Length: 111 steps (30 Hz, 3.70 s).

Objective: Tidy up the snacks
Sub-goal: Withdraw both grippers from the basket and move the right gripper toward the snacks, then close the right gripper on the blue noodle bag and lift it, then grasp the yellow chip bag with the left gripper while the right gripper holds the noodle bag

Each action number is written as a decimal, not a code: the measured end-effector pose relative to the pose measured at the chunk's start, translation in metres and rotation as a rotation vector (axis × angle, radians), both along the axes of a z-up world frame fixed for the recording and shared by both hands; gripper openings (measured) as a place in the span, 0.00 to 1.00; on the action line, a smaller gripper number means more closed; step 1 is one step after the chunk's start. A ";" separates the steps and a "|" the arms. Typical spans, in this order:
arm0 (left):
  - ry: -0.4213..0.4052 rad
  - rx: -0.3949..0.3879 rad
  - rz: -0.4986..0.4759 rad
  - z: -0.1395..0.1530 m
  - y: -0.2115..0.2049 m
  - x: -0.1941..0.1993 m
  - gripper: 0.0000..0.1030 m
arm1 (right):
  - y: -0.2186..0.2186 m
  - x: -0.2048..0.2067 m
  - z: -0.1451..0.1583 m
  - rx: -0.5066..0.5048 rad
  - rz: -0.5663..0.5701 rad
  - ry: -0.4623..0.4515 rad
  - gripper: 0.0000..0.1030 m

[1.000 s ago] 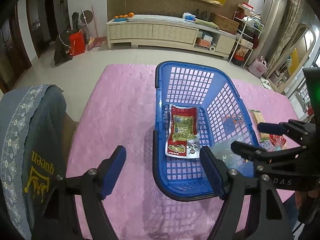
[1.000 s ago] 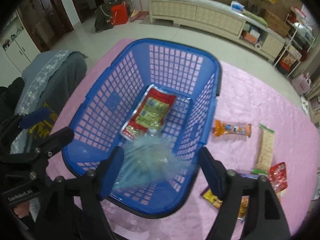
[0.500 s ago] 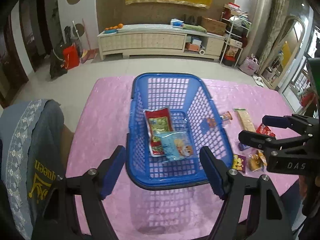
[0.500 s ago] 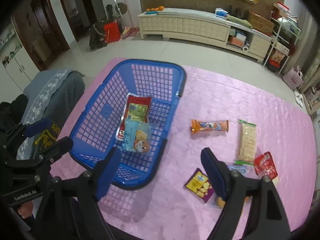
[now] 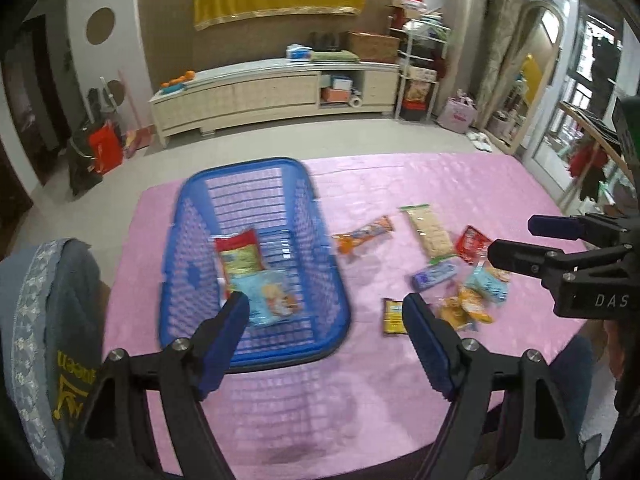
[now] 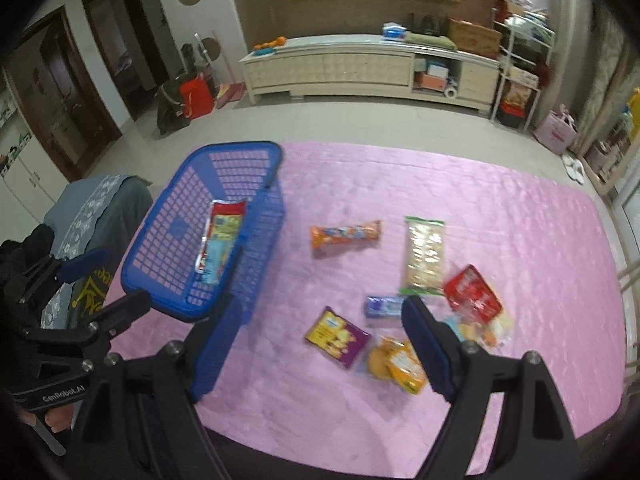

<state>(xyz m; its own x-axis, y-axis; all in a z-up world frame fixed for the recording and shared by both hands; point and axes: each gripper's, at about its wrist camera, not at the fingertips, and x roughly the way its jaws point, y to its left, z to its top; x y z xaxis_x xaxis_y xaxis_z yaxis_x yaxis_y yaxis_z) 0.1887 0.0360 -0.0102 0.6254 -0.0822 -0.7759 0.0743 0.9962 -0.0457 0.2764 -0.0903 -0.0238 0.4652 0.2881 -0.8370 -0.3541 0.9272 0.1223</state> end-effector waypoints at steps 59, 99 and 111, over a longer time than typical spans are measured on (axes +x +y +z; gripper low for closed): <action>0.212 0.026 -0.247 -0.145 -0.163 0.067 0.75 | -0.119 0.053 -0.170 -0.202 0.231 0.071 0.84; 0.157 0.039 -0.419 -0.106 -0.220 0.032 0.75 | -0.202 -0.010 -0.117 -0.017 -0.136 0.072 0.69; 0.326 0.049 -0.405 -0.162 -0.265 0.083 0.75 | -0.243 -0.008 -0.136 0.031 -0.211 0.108 0.69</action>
<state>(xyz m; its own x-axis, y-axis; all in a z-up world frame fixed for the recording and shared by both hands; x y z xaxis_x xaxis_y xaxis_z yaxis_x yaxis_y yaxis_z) 0.2717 -0.2291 -0.1725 0.2763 -0.2260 -0.9341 0.4440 0.8920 -0.0845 0.2687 -0.3335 -0.1600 0.4260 0.2198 -0.8776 -0.1359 0.9746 0.1781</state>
